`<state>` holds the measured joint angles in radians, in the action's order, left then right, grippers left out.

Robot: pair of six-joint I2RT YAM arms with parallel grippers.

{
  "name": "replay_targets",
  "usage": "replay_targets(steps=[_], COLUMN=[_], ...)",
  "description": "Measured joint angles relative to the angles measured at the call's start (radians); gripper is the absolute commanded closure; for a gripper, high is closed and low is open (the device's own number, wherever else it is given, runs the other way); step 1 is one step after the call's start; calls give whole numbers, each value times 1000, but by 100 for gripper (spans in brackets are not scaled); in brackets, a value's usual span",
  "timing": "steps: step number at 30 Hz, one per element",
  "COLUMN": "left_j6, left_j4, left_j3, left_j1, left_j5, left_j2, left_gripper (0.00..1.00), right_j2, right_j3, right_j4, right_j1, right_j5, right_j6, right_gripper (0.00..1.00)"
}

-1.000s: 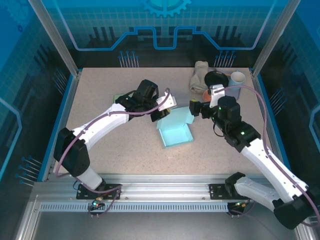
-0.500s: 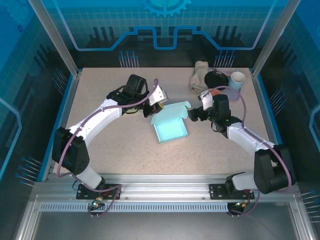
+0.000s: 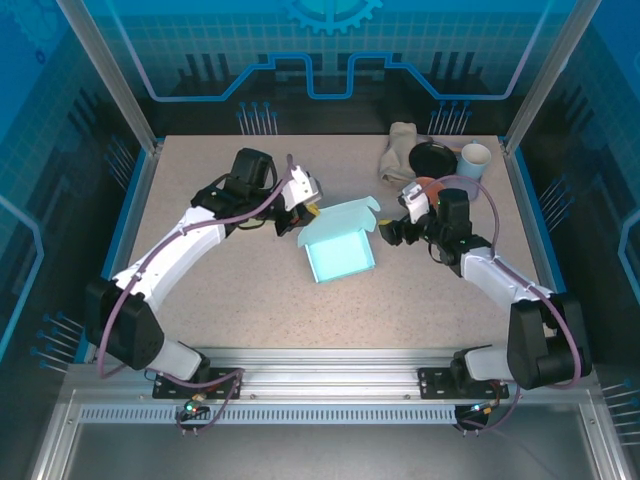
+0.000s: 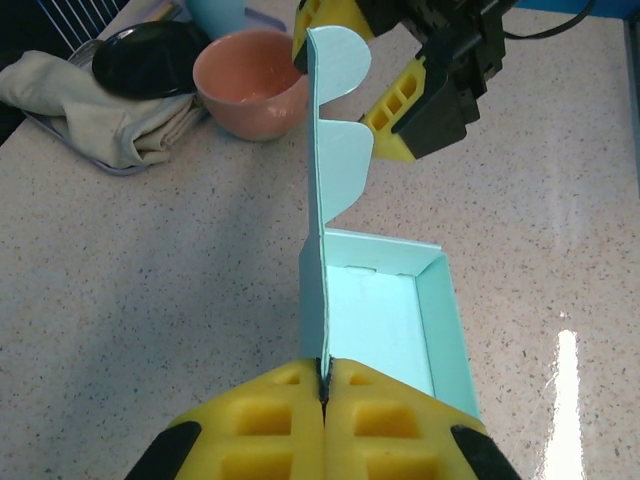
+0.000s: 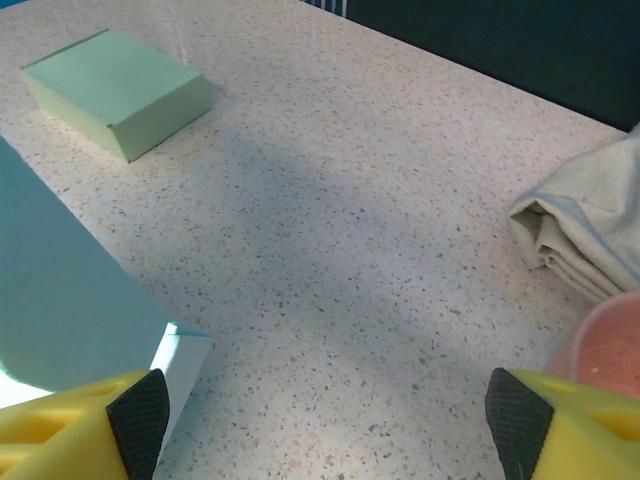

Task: Fold the paper box

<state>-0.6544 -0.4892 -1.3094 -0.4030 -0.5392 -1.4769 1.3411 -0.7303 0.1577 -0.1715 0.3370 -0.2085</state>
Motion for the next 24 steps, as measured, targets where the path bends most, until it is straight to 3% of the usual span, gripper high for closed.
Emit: replay_targets(steps=[13, 19, 24], left_j6=[0, -3, -11], left_j4=[1, -19, -50], left_j3=[44, 45, 45], left_j1=[14, 15, 16], left_j5=[-64, -113, -159], left_j2=[22, 44, 64], left_gripper=[100, 100, 99], right_j2=[-9, -9, -8], right_j3=[-10, -42, -70], right_j4=[-29, -63, -98], right_j1=[-71, -80, -87], right_j5=[145, 189, 230], right_j6=[-83, -106, -128], right_gripper=[17, 32, 29])
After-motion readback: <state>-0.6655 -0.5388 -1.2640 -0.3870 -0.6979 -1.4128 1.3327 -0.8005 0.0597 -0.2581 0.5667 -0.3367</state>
